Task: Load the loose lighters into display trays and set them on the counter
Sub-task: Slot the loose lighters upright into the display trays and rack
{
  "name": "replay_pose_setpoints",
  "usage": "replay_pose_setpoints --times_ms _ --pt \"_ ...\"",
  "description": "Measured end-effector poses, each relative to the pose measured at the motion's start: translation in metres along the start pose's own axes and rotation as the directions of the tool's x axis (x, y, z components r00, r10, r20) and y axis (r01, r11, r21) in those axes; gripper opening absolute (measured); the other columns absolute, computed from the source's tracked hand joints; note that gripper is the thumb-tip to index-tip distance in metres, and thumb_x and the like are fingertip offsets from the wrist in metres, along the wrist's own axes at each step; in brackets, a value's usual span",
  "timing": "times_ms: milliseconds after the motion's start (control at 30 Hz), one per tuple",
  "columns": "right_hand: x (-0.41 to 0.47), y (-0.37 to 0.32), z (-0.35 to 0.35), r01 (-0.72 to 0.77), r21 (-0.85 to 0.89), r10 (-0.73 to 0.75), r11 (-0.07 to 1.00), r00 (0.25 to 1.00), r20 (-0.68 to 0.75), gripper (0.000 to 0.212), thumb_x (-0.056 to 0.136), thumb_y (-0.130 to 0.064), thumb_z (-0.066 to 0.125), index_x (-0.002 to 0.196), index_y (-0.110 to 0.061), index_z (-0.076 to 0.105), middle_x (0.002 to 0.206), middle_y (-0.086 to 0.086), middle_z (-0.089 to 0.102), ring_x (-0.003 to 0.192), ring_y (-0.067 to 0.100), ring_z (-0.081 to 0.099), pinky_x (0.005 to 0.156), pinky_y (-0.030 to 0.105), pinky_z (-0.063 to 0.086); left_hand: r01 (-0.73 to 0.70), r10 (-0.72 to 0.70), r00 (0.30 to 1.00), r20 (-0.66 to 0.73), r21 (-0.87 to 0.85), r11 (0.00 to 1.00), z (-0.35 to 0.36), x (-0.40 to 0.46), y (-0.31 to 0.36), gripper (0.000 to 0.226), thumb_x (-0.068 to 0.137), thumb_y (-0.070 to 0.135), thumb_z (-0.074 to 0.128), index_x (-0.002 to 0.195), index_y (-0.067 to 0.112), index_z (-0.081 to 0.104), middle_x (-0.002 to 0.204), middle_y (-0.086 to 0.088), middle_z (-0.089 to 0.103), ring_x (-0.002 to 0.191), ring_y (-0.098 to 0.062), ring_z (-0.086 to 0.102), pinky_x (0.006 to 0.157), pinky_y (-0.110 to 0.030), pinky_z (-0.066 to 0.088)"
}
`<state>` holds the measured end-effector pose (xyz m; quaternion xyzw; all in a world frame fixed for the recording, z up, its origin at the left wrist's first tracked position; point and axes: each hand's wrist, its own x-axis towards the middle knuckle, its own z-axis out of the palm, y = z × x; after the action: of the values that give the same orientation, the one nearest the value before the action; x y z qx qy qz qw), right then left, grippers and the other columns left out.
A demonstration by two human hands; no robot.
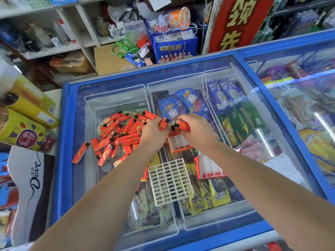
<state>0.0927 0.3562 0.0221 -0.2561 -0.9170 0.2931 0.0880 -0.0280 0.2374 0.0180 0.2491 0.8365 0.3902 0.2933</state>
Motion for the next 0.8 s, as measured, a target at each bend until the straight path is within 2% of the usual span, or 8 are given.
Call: replay_pose_setpoints --times_ms 100,200,300,367,433,633,700,800 --pt "0.001 0.001 -0.006 -0.088 0.105 0.097 0.991 0.991 -0.093 0.009 0.084 -0.009 0.065 0.083 -0.016 0.061 0.073 -0.002 0.06 0.067 0.018 0.056 0.061 0.037 0.049 -0.015 0.014 1.0 -0.027 -0.05 0.999 -0.002 -0.003 0.003 0.019 0.093 0.017 0.066 0.08 0.027 0.057 0.064 0.009 0.057 0.042 0.003 0.05 0.038 -0.012 0.034" --pt "0.001 0.002 -0.013 -0.225 0.338 0.272 0.914 0.957 -0.1 0.021 0.083 -0.014 0.065 0.07 -0.021 0.05 0.06 -0.008 0.051 0.053 0.005 0.044 0.054 0.018 0.039 -0.024 0.02 0.999 -0.046 -0.077 0.997 -0.004 -0.002 0.01 0.017 0.093 0.02 0.067 0.082 0.029 0.058 0.063 0.011 0.056 0.041 0.0 0.048 0.039 -0.015 0.035" --pt "0.0 0.005 -0.019 -0.314 0.494 0.378 0.811 0.925 -0.033 0.014 0.085 -0.017 0.062 0.076 -0.012 0.052 0.068 0.0 0.051 0.06 0.011 0.045 0.061 0.029 0.041 -0.047 0.042 0.997 -0.071 -0.06 0.997 -0.004 0.0 0.018 0.012 0.092 0.02 0.067 0.084 0.022 0.058 0.064 0.008 0.053 0.044 -0.003 0.046 0.04 -0.015 0.035" --pt "-0.002 0.008 -0.022 -0.287 0.467 0.347 0.837 0.937 -0.047 0.013 0.086 -0.014 0.065 0.08 -0.007 0.057 0.075 0.01 0.056 0.067 0.017 0.049 0.065 0.034 0.041 -0.085 0.083 0.994 -0.065 -0.039 0.996 -0.003 0.003 0.02 0.012 0.092 0.018 0.068 0.084 0.02 0.059 0.065 0.007 0.054 0.046 -0.002 0.047 0.039 -0.012 0.034" --pt "-0.006 0.011 -0.024 -0.235 0.387 0.287 0.892 0.954 -0.083 0.011 0.086 -0.014 0.071 0.08 -0.01 0.062 0.076 0.006 0.061 0.068 0.014 0.05 0.066 0.032 0.042 -0.102 0.103 0.995 -0.02 0.02 0.995 -0.001 0.004 0.021 0.005 0.094 0.019 0.067 0.092 0.018 0.063 0.069 0.008 0.058 0.05 -0.005 0.05 0.04 -0.012 0.035" --pt "-0.01 0.016 -0.022 -0.116 0.104 0.125 0.988 0.989 -0.081 0.011 0.087 -0.02 0.075 0.082 -0.016 0.066 0.072 -0.009 0.064 0.067 0.004 0.056 0.062 0.024 0.045 -0.108 0.105 0.994 0.023 0.155 0.982 0.007 0.005 0.018 0.028 0.096 0.021 0.066 0.124 0.019 0.064 0.088 0.002 0.068 0.07 -0.02 0.067 0.058 -0.033 0.053" --pt "-0.01 0.013 -0.019 -0.091 0.119 0.101 0.989 0.991 -0.082 0.012 0.088 -0.013 0.073 0.085 -0.021 0.065 0.068 -0.018 0.055 0.062 -0.006 0.051 0.058 0.01 0.038 -0.115 0.114 0.993 0.018 0.148 0.982 0.011 0.004 0.016 0.024 0.096 0.018 0.066 0.12 0.019 0.065 0.089 0.002 0.068 0.072 -0.019 0.066 0.061 -0.033 0.054" --pt "-0.01 0.01 -0.015 -0.068 0.116 0.078 0.991 0.993 -0.087 0.013 0.089 -0.007 0.069 0.099 -0.016 0.07 0.074 -0.013 0.061 0.061 -0.004 0.053 0.058 0.005 0.039 -0.117 0.116 0.993 0.01 0.127 0.985 0.014 0.002 0.014 0.012 0.095 0.015 0.065 0.103 0.023 0.064 0.081 0.006 0.065 0.068 -0.014 0.062 0.055 -0.026 0.048"
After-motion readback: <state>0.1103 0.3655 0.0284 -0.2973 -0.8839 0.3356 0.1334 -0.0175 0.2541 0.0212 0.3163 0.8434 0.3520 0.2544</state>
